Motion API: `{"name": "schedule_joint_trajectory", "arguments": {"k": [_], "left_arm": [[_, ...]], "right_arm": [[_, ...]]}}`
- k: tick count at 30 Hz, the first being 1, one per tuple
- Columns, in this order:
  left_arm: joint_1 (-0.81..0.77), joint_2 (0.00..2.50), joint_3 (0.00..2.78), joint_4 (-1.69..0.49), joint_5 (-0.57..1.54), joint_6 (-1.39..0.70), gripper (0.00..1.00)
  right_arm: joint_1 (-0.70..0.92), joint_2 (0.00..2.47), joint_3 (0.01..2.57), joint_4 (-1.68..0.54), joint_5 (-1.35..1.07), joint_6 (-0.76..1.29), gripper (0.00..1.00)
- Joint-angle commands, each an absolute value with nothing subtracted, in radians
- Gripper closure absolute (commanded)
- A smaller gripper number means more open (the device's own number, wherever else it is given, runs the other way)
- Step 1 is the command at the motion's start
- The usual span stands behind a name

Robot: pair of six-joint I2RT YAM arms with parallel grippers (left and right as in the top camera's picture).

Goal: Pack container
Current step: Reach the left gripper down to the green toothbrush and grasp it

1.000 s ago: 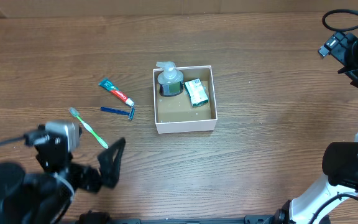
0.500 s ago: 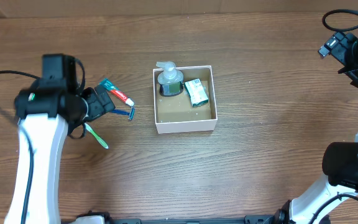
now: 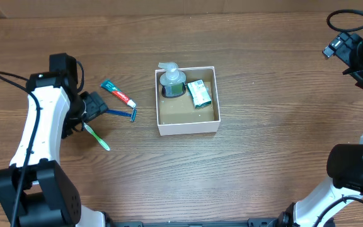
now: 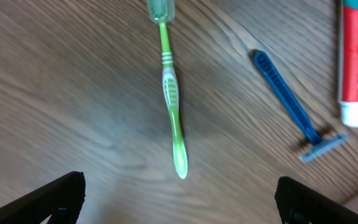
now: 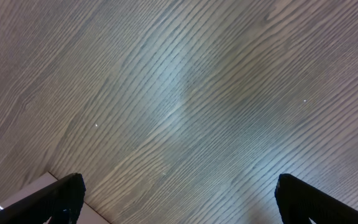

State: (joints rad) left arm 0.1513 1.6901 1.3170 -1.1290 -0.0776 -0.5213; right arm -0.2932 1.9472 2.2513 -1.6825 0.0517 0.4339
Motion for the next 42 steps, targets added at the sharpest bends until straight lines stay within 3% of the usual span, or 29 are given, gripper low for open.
{"name": "schedule_joint_trajectory", "arguments": {"k": [1,14,17,22,42], "left_arm": [[0.173,1.698,1.228,-1.063,-0.056,-0.511,0.06],[0.179,1.7,0.984,-0.805,0.001,-0.547,0.17],[0.179,1.7,0.971,-0.789,0.001,-0.552,0.28],[0.179,1.7,0.922,-0.73,0.002,-0.566,0.34],[0.179,1.701,0.883,-0.649,0.063,-0.565,0.78]], "right_arm": [[-0.291,1.936,2.262,-1.677,0.051,0.439,0.0],[-0.291,1.936,2.262,-1.677,0.051,0.439,0.0],[-0.291,1.936,2.262,-1.677,0.051,0.439,0.0],[-0.291,1.936,2.262,-1.677,0.051,0.439,0.0],[-0.291,1.936,2.262,-1.677,0.051,0.439,0.0]]}}
